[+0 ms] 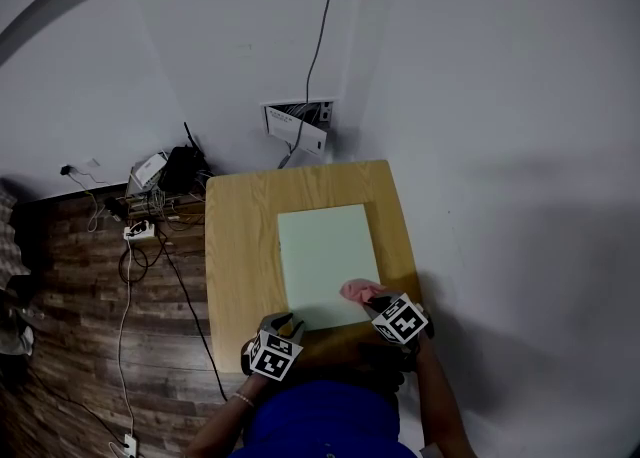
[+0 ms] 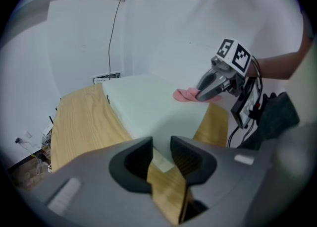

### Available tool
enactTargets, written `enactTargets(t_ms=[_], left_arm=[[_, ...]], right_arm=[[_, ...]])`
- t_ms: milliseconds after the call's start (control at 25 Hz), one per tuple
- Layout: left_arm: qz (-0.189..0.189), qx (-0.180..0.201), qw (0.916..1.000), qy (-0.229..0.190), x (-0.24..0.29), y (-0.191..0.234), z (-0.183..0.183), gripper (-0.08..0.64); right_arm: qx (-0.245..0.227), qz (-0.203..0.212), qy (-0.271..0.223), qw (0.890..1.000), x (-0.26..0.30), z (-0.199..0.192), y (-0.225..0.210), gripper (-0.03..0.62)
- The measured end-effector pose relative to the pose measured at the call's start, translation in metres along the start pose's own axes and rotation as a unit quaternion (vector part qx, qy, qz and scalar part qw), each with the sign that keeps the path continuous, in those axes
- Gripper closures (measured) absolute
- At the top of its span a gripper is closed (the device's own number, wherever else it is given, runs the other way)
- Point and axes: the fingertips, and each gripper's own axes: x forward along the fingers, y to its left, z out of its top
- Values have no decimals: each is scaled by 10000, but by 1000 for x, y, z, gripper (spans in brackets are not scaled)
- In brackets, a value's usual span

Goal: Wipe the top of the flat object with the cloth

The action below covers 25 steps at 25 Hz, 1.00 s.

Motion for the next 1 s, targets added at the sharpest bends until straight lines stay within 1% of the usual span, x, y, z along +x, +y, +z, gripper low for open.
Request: enactTargets(t_ms=[480,600,680,720,760,920,1000], left_arm=[[21,-93,10000,18,0,0,0,445],[-9,-152,9999,-29,-1,0,1,448],[-45,-159,9996,-242,-4,0,7,468],[-49,-156,9989,-443,-7,0,14,526],[-34,-151,9976,-669,-11,1,22,548],[24,-194,9907,-1348,-28,2,61,557],[23,-260,9854,-1683,-40,2,81,557]], right_arm=[[-106,-29,-170,9998,12,21,-1,577],[-406,-17,-264,9988,14,33,2,577],[-684,42,-432,9967,12,44,7,577],[-780,85,-573,9953,10,52,11,577],[-847,131,-743,9935,7,61,15,577],[-1020,280,-1440,9839,-16,98,32,577],[-1125,310,-1719,9782,-31,114,39,577]])
